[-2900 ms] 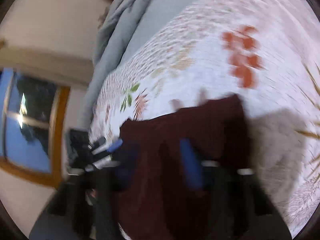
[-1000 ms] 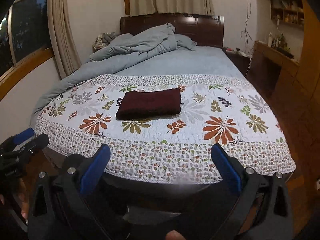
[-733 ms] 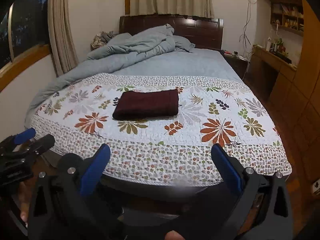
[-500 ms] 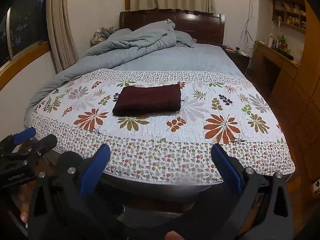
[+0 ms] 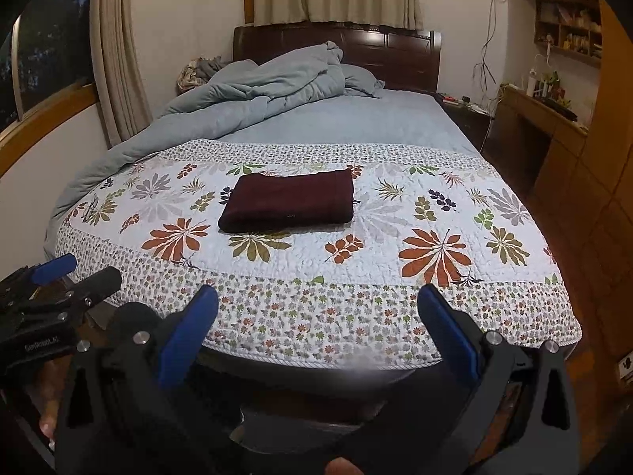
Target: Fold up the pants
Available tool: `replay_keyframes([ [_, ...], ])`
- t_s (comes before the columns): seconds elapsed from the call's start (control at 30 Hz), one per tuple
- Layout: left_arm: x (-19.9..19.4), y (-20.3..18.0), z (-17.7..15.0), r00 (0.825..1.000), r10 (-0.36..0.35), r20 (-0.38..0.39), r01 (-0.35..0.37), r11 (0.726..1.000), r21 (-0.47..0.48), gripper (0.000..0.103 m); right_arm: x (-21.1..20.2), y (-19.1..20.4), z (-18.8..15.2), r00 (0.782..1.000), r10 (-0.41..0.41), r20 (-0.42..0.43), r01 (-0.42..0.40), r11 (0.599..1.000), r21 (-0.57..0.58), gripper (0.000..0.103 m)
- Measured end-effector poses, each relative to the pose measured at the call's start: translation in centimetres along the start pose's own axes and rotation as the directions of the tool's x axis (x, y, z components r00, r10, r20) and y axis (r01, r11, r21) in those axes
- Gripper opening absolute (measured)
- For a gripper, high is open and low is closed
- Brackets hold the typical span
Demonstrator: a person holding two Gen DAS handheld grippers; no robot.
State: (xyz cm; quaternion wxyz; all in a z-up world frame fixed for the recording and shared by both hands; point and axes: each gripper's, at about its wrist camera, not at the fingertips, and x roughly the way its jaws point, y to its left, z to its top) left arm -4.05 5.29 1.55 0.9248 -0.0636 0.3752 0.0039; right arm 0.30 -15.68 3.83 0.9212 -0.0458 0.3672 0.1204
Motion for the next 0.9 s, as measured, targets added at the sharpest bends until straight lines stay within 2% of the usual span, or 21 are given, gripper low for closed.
replay_keyframes([
  [0.1, 0.2, -0.1, 0.0, 1.000, 0.002, -0.010, -0.002, 1.000, 0.002, 0.099, 0.3, 0.1, 0.0, 1.000, 0.002, -0.009, -0.002, 1.000, -0.001, 0.100],
  [0.23, 0.1, -0.1, -0.2, 0.995, 0.099, 0.003, -0.099, 0.995, -0.008, 0.099, 0.7, 0.1, -0.1, 1.000, 0.003, -0.019, -0.003, 1.000, 0.001, 0.100],
  [0.43, -0.1, 0.3, 0.0, 0.998, 0.057, 0.006, -0.056, 0.998, -0.014, 0.099, 0.7, 0.2, -0.1, 1.000, 0.008, -0.017, -0.008, 1.000, 0.005, 0.100],
  [0.57, -0.6, -0.2, 0.1, 0.997, 0.071, 0.030, -0.071, 0.997, 0.007, 0.099, 0.8, 0.0, -0.2, 1.000, 0.006, -0.021, -0.006, 1.000, 0.009, 0.100],
  [0.8, -0.7, -0.2, 0.2, 0.998, 0.056, 0.007, -0.056, 0.998, 0.005, 0.099, 0.7, -0.2, -0.2, 1.000, 0.001, -0.016, -0.001, 1.000, 0.017, 0.100],
  [0.9, -1.0, -0.1, 0.1, 0.997, 0.075, 0.020, -0.075, 0.997, 0.005, 0.099, 0.7, -0.3, -0.1, 1.000, -0.001, -0.016, 0.001, 1.000, 0.019, 0.100],
])
